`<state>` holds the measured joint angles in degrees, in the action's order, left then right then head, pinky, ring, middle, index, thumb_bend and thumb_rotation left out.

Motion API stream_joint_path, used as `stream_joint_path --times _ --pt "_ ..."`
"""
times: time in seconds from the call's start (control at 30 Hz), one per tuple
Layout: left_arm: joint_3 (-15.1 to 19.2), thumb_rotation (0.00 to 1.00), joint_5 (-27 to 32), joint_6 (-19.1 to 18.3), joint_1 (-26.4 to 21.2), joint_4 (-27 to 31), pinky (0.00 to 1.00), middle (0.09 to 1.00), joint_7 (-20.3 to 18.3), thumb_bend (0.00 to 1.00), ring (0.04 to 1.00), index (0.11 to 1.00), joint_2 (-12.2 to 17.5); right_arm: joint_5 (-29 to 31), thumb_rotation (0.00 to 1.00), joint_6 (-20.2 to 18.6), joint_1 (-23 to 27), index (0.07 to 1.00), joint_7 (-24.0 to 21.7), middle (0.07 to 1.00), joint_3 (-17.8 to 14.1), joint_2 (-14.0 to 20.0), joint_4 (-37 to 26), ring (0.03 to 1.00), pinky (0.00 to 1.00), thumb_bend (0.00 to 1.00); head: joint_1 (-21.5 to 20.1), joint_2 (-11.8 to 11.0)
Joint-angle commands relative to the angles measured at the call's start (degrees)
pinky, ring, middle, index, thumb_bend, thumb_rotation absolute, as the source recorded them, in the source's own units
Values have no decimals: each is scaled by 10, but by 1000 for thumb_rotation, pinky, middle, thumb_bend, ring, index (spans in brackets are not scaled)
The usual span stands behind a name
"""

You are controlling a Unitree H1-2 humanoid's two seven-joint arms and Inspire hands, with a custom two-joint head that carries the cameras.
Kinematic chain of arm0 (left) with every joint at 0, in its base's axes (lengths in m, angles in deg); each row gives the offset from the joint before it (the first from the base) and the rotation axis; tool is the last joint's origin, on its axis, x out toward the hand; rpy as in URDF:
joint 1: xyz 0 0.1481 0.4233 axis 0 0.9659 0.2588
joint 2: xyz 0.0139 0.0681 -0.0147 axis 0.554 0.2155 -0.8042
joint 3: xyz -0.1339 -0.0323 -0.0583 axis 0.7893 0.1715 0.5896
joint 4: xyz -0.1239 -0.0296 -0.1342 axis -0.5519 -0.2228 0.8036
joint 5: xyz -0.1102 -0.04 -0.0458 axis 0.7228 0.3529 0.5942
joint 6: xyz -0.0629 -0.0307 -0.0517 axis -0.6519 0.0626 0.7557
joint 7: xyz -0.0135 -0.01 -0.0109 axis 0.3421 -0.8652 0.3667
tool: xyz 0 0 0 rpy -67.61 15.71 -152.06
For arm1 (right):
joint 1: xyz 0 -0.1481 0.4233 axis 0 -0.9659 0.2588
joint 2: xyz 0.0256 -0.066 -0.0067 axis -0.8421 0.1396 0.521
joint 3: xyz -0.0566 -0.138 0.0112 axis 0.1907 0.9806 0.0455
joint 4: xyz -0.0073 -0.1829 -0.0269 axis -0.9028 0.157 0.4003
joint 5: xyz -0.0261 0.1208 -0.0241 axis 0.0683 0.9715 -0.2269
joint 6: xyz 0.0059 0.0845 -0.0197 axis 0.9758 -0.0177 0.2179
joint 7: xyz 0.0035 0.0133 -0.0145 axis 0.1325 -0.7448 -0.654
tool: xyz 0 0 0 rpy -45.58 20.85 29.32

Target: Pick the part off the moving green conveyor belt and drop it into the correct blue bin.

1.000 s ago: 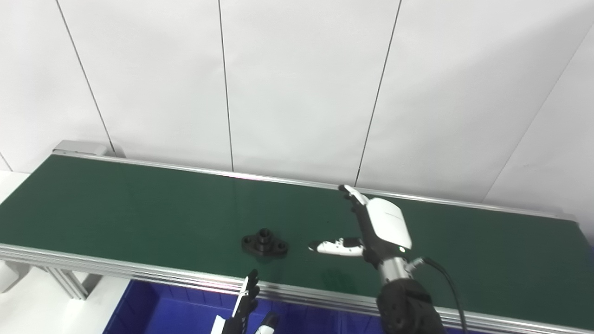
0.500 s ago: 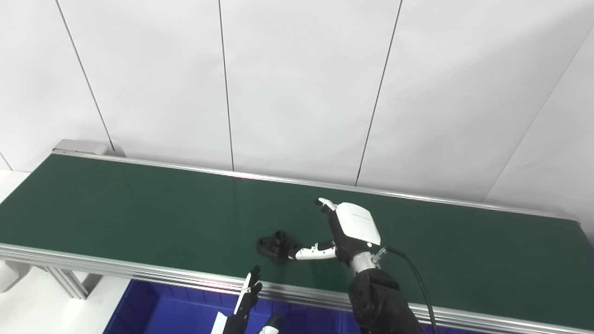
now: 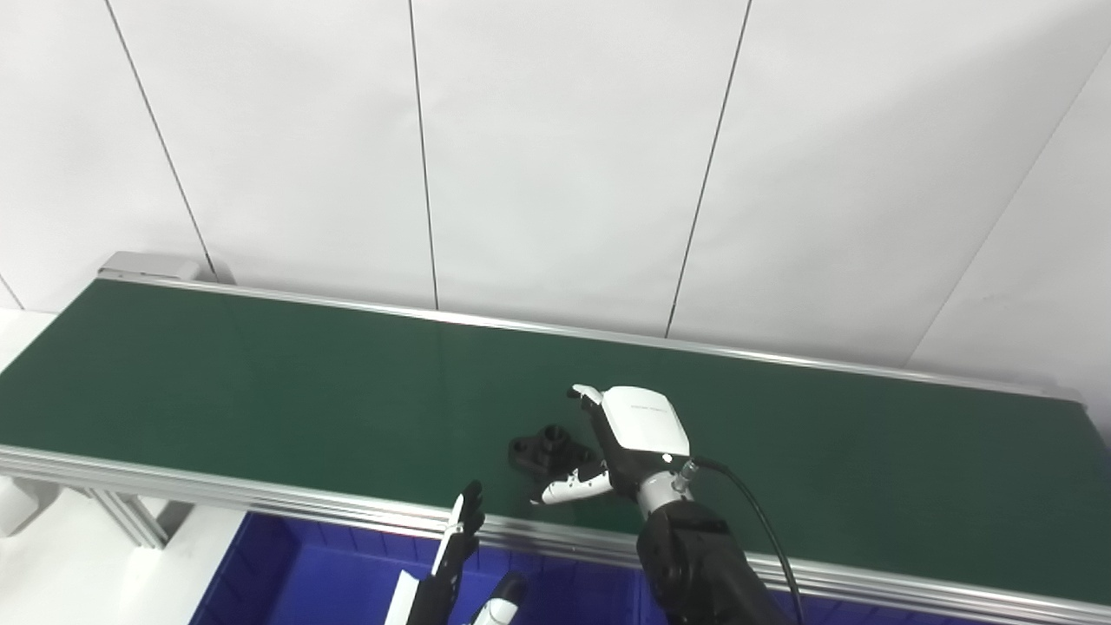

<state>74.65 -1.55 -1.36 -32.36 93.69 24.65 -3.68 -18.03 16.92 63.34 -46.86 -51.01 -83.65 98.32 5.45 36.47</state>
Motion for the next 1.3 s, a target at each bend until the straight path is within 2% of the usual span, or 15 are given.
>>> stream_joint_path --times 0.0,0.03,0.07,0.1,0.13,0.17,0.23,0.33,0.5,0.53,0.57,0.63,0.8,0.93,1.27 --pt "-53 833 -6 4 13 17 960 1000 10 413 968 1000 -59 -1 482 -1 29 838 9 767 3 -8 -7 408 290 938 3 1" --pt "-55 831 -8 4 14 18 958 1000 10 411 966 1000 -59 0 473 0 29 825 10 678 3 -9 -6 372 260 930 3 1" --pt "-56 831 -11 4 15 19 957 1000 12 411 966 1000 -60 1 472 2 30 825 15 674 5 -11 -2 370 258 929 5 2" --pt "-57 836 -12 5 15 19 956 1000 13 411 964 1000 -60 1 450 4 30 802 19 531 6 -13 0 309 216 895 5 2" --pt "-58 839 -12 4 16 20 955 1000 13 411 964 1000 -61 3 439 6 30 791 23 458 6 -16 4 277 194 877 6 2" --pt "-59 842 -12 3 17 21 964 1000 13 415 966 1000 -61 6 389 8 30 747 27 353 6 -19 8 225 159 793 6 3" --pt "-60 842 -11 4 18 21 969 1000 14 416 967 1000 -62 9 317 13 29 650 35 287 7 -21 15 185 132 666 7 4" --pt "-62 850 -13 7 19 21 968 1000 15 415 966 1000 -62 4 170 8 30 501 38 274 15 -18 21 178 125 520 7 5" --pt "-62 851 -14 10 20 22 971 1000 17 409 964 1000 -62 -4 132 -8 25 490 32 284 24 -8 30 186 129 507 7 9" --pt "-62 855 -15 8 20 23 968 1000 17 410 962 1000 -62 -5 126 -9 25 490 31 299 25 -6 31 199 140 507 6 9" --pt "-62 861 -17 7 20 23 967 1000 17 415 960 1000 -62 -7 41 -9 23 486 32 414 26 -3 33 207 148 520 5 9" --pt "-61 867 -18 6 21 24 965 1000 17 423 958 1000 -61 -10 10 -10 22 482 35 455 28 1 37 207 149 525 3 10" --pt "-59 872 -15 4 21 24 972 1000 15 416 960 1000 -60 -14 0 -28 21 482 11 458 32 12 35 202 139 524 1 11" --pt "-59 877 -19 9 20 20 965 1000 17 413 955 1000 -59 -12 1 -37 17 499 -8 398 30 20 20 182 123 515 -3 12" --pt "-54 921 -13 5 14 13 957 1000 17 412 951 1000 -59 24 6 -17 -3 488 -5 471 1 34 -48 255 185 520 -19 11"
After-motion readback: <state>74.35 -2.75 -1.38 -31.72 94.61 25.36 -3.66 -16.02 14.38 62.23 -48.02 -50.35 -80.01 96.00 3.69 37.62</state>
